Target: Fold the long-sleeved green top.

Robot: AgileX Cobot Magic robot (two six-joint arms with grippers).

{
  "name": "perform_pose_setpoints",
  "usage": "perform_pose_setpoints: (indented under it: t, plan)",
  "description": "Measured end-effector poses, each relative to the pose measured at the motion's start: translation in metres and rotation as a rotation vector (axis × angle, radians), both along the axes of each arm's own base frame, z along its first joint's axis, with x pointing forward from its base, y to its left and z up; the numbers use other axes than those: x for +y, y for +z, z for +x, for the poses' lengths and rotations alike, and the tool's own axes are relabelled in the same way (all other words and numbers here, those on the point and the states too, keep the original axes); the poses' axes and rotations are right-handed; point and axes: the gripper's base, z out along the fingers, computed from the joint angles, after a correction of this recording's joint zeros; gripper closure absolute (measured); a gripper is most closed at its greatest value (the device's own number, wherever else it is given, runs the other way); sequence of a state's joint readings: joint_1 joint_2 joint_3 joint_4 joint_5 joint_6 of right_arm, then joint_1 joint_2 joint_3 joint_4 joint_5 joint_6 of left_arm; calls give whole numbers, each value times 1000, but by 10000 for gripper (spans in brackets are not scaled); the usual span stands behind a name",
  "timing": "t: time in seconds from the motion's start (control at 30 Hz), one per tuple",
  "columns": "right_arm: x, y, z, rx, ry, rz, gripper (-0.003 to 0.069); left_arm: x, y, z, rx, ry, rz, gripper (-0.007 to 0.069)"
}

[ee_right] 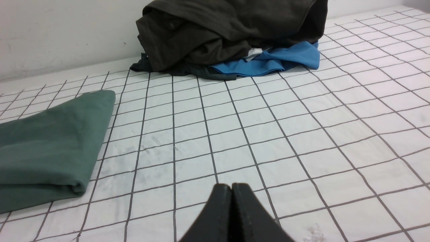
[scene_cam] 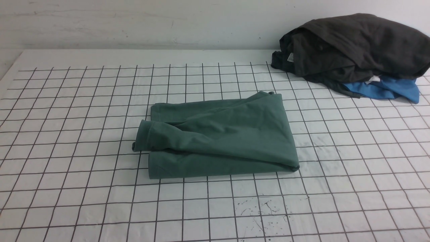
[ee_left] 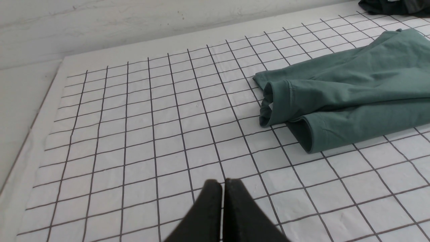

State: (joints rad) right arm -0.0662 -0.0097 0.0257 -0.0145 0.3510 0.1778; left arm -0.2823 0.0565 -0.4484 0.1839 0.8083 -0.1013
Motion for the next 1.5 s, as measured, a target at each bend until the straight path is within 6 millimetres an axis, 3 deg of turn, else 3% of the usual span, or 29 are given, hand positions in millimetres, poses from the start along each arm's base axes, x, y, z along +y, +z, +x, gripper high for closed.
perform_pose_setpoints:
  t: [0.23, 0.43, 0.67, 0.9, 1.13, 1.5]
  plan:
    - [0, 0, 0, 0, 0, 0, 673, 0, -2, 1, 6, 0, 2, 631]
    - [0, 0, 0, 1, 0, -1, 673, -7, -20, 11, -9, -26, -25, 631]
    - [0, 0, 0, 1, 0, -1, 673, -8, -62, 35, -177, 113, -52, 631]
    - [0, 0, 0, 1, 0, -1, 673, -4, -97, 36, -185, 185, -54, 631]
    - [0, 0, 0, 2, 0, -1, 673, -3, -110, 33, -47, 199, -41, 631]
    - [0, 0, 0, 2, 0, -1, 673, -3, -110, 32, -43, 200, -44, 631]
